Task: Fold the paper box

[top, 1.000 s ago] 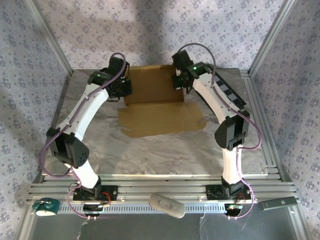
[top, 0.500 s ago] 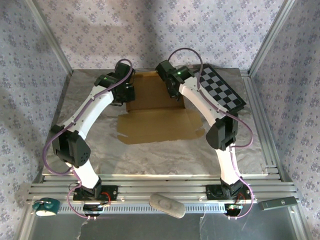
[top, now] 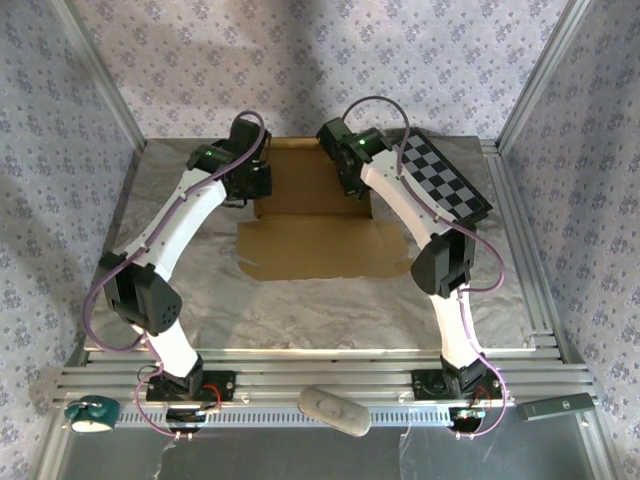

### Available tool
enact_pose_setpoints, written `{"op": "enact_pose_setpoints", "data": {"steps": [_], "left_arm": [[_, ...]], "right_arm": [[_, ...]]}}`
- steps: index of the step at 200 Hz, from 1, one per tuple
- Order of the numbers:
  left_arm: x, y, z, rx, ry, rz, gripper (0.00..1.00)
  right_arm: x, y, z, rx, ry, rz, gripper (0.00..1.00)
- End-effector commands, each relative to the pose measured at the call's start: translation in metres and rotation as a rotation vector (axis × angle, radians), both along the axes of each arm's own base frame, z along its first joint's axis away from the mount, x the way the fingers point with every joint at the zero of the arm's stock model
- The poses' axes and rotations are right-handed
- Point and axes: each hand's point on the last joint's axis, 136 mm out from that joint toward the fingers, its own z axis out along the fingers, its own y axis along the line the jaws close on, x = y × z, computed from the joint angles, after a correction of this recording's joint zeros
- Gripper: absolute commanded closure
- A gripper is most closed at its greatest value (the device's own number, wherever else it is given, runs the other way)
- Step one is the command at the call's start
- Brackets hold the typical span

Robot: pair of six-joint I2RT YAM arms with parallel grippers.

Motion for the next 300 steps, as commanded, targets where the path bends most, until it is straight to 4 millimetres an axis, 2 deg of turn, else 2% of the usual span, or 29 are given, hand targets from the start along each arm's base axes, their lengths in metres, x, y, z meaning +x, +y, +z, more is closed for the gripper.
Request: {"op": "enact_pose_setpoints", "data": {"steps": [1,24,96,149,180,231,255,300], "left_arm": [[0.005,-0.007,0.026,-0.027,-0.062,-0.025,1.00],[0.006,-0.009,0.028,-0.027,-0.064,-0.029,1.00],[0.008,-0.013,0.031,-0.031,-0.069,-0.036,1.00],[0.007,-0.014,0.034,-0.039,-0.072,-0.039,1.00],[0.008,-0.016,0.035,-0.049,-0.074,-0.039,1.00],[0.009,-0.016,0.035,-0.049,-0.076,-0.039,1.00],[0.010,-0.015,0.035,-0.056,-0.075,-0.034,1.00],[0.011,-0.013,0.034,-0.073,-0.067,-0.021,1.00]], "right_arm": [[-0.006,-0.012,-0.004,-0.114,0.056,0.028,1.00],[-0.009,-0.012,-0.004,-0.163,0.057,0.042,1.00],[-0.008,-0.007,0.002,-0.146,0.039,0.056,1.00],[-0.011,0.012,-0.001,0.116,0.090,0.069,1.00],[-0.011,0.014,0.004,0.187,0.099,0.061,0.89],[-0.011,0.013,0.012,0.250,0.089,0.044,0.77],[-0.013,0.012,0.008,0.249,0.104,0.042,0.69],[-0.017,0.010,-0.006,0.299,0.112,0.021,0.64]]}}
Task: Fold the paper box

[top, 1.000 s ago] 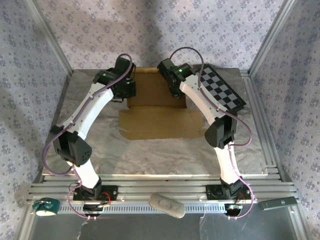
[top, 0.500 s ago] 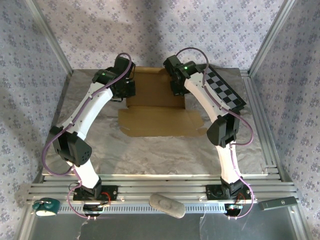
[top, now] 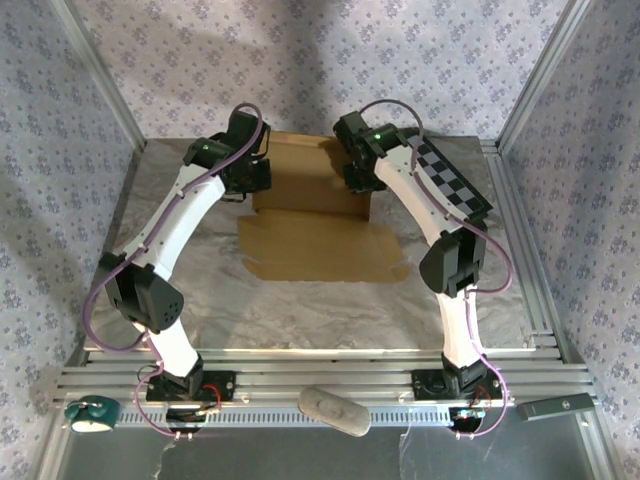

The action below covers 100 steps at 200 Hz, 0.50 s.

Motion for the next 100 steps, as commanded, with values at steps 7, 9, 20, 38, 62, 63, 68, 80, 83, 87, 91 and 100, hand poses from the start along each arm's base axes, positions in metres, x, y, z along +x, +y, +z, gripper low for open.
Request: {"op": "enact_pose_setpoints", "data": {"steps": [7,9,20,38,62,63,68,80,83,87,91,100], "left_arm": [[0.007,-0.012,0.018,-0.073,-0.048,-0.025,1.00],[0.007,-0.012,0.018,-0.073,-0.049,-0.024,1.00],[0.007,-0.011,0.017,-0.076,-0.048,-0.021,1.00],[0.007,-0.010,0.016,-0.082,-0.041,-0.019,1.00],[0.008,-0.007,0.013,-0.105,-0.028,-0.003,1.00],[0.008,-0.007,0.013,-0.106,-0.028,-0.002,1.00],[0.008,-0.006,0.012,-0.110,-0.026,0.000,1.00],[0.008,-0.004,0.010,-0.117,-0.022,0.007,1.00],[0.008,-0.003,0.010,-0.119,-0.024,0.008,1.00],[0.008,-0.003,0.009,-0.120,-0.021,0.009,1.00],[0.008,-0.003,0.008,-0.123,-0.019,0.009,1.00],[0.007,-0.002,0.007,-0.126,-0.016,0.010,1.00]], "right_arm": [[-0.006,0.004,0.007,0.086,-0.017,-0.013,0.64],[-0.007,0.004,0.007,0.087,-0.017,-0.013,0.64],[-0.007,0.004,0.005,0.096,-0.019,-0.016,0.63],[-0.006,0.001,0.003,0.099,-0.029,-0.032,0.59],[-0.006,-0.004,0.006,0.133,-0.073,-0.065,0.54],[-0.006,-0.004,0.007,0.136,-0.075,-0.067,0.54],[-0.005,-0.005,0.009,0.148,-0.086,-0.075,0.54],[-0.004,-0.007,0.014,0.182,-0.103,-0.083,0.54],[-0.004,-0.008,0.015,0.189,-0.105,-0.085,0.54],[-0.004,-0.007,0.016,0.199,-0.107,-0.085,0.54],[-0.003,-0.007,0.017,0.211,-0.111,-0.085,0.54],[-0.002,-0.006,0.020,0.234,-0.119,-0.080,0.54]]}}
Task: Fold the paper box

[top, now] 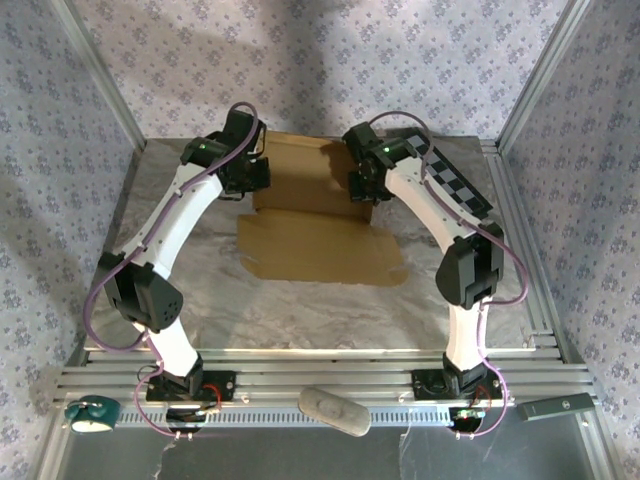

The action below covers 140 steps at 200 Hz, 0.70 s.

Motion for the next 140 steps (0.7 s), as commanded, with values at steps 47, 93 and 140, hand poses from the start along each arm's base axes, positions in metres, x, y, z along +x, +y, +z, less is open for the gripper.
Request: {"op": "enact_pose_setpoints", "data": {"steps": [47,93,140], "left_arm": [[0.005,-0.004,0.010,-0.077,-0.031,0.011,1.00],[0.006,-0.004,0.012,-0.080,-0.034,0.011,1.00],[0.006,-0.003,0.013,-0.077,-0.039,0.014,1.00]], "right_arm": [[0.011,-0.002,0.023,0.169,-0.080,-0.042,0.54],[0.027,-0.005,0.027,0.212,-0.098,-0.050,0.56],[0.022,-0.004,0.018,0.189,-0.068,-0.047,0.62]]}}
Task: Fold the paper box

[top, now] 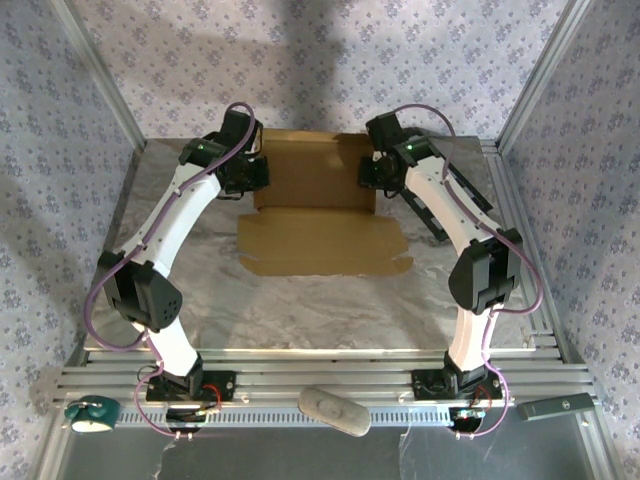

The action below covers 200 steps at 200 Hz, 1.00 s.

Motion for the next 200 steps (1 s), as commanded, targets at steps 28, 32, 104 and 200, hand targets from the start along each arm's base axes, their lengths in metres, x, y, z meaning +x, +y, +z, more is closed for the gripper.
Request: {"op": "enact_pose_setpoints", "data": {"steps": [28,32,104,200], "left_arm": [[0.002,-0.002,0.015,-0.039,-0.035,0.006,1.00],[0.002,-0.002,0.015,-0.040,-0.035,0.006,1.00],[0.004,-0.003,0.015,-0.040,-0.032,0.004,1.00],[0.002,-0.003,0.016,-0.043,-0.032,0.004,1.00]], "right_arm": [[-0.004,0.000,-0.007,-0.006,0.025,-0.004,0.62],[-0.005,0.000,-0.007,-0.007,0.027,-0.005,0.62],[-0.016,-0.007,-0.010,-0.020,0.018,-0.022,0.69],[-0.006,-0.009,0.004,-0.184,-0.086,-0.073,1.00]]}}
